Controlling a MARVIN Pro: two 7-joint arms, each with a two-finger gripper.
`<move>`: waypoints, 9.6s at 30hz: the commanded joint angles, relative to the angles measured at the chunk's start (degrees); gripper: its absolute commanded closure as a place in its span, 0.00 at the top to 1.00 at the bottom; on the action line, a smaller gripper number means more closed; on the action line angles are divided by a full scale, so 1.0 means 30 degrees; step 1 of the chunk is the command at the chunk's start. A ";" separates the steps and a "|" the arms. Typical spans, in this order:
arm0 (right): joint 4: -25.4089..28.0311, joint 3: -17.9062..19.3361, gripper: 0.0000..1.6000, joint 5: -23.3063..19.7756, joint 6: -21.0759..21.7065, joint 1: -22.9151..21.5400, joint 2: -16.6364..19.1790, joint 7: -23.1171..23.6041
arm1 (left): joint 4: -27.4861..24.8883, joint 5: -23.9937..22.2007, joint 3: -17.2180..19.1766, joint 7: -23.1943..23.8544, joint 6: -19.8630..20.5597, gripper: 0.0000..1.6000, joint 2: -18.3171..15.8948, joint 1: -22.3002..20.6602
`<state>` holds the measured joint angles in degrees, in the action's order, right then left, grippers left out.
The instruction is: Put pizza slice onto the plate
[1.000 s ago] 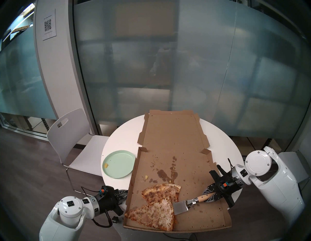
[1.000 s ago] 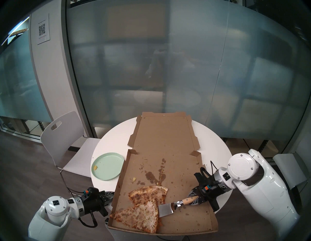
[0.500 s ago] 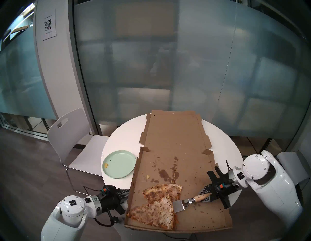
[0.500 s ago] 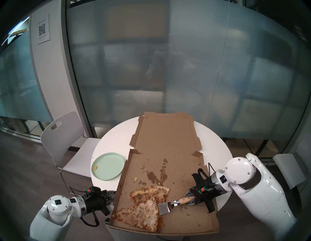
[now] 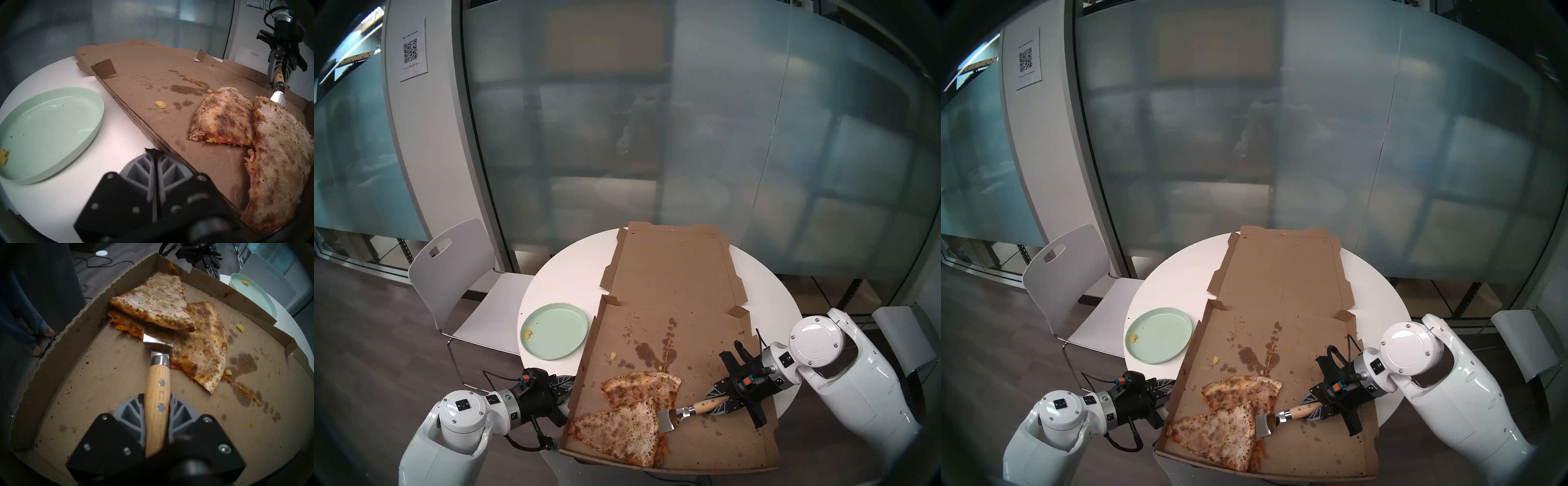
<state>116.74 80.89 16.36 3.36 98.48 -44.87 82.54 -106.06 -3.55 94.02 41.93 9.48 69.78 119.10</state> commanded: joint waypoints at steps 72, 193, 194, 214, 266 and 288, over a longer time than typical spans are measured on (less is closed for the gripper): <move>0.0227 0.1911 0.00 -0.2285 0.3071 -0.0609 -0.3005 -0.1363 | -0.1171 -0.2963 0.5158 0.0555 -0.0252 0.14 0.1119 0.0162; -0.6672 -0.6474 0.00 0.7084 0.1885 -0.6612 -1.0288 -1.2667 | -0.2147 -0.4432 0.9650 0.0230 -0.1368 0.15 0.4192 0.3035; -0.6666 -0.6472 0.00 0.7152 0.1831 -0.6584 -1.0326 -1.2826 | -0.2125 -0.4425 0.9652 0.0231 -0.1379 0.14 0.4192 0.3033; -0.7198 -0.6564 0.00 0.8423 0.0721 -0.6755 -1.0595 -1.4672 | -0.1928 -0.4390 0.9651 0.0265 -0.1323 0.15 0.4127 0.2798; 0.0229 0.1596 0.00 0.2048 0.4774 -0.1322 -0.7168 -0.5717 | -0.4186 -0.5149 0.9231 0.1103 -0.0041 0.15 0.4230 0.1510; 0.2426 0.6079 0.00 0.0652 0.4136 0.3322 -0.6905 -0.4970 | -0.4810 -0.4431 0.7910 0.1233 0.0447 0.15 0.4546 0.1375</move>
<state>121.61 96.09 20.09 16.97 105.04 -65.37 67.55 -118.61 -17.17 118.26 45.64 11.09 83.43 123.37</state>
